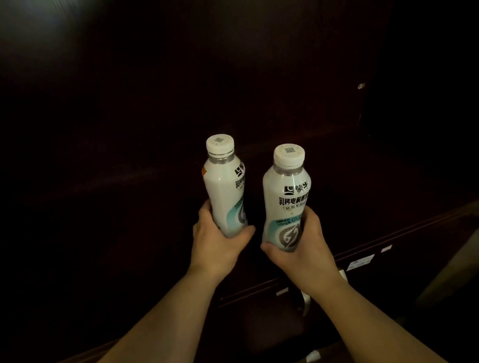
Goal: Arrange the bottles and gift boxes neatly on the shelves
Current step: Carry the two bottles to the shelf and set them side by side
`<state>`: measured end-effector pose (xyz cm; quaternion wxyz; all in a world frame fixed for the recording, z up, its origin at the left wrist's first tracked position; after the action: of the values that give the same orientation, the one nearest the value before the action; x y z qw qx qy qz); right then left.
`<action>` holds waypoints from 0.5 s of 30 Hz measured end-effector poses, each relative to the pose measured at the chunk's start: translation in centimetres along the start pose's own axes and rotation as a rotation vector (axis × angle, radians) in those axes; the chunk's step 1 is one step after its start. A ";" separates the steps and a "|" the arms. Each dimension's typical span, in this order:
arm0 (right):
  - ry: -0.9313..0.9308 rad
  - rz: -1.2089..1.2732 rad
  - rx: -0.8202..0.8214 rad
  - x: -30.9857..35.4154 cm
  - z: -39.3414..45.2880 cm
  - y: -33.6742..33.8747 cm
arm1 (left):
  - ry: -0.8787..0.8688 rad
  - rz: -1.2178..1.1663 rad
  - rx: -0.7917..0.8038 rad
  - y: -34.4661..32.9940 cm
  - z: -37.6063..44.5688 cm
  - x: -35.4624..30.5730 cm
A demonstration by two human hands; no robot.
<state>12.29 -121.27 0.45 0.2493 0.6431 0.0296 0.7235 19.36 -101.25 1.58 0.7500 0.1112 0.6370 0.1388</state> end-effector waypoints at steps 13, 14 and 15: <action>0.004 -0.032 0.025 -0.3 0.1 -0.2 | 0.038 -0.009 -0.091 0.5 0.0 0.4; 0.001 -0.030 0.025 -0.3 0.1 -0.2 | 0.037 -0.011 -0.096 0.5 0.0 0.4; 0.000 -0.032 0.024 -0.4 0.1 -0.2 | 0.040 -0.019 -0.089 0.5 0.0 0.5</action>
<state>12.46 -121.29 0.07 0.2531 0.6454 0.0485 0.7190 19.41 -100.59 1.26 0.7428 0.0688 0.6459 0.1623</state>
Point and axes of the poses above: each hand's wrist, its own z-axis towards the middle knuckle, its own y-axis out of the back of the hand, x = y × z, the point moved 9 cm from there along z, towards the middle knuckle, and after that the axes turned 3 degrees about -z, right-handed, at the moved point
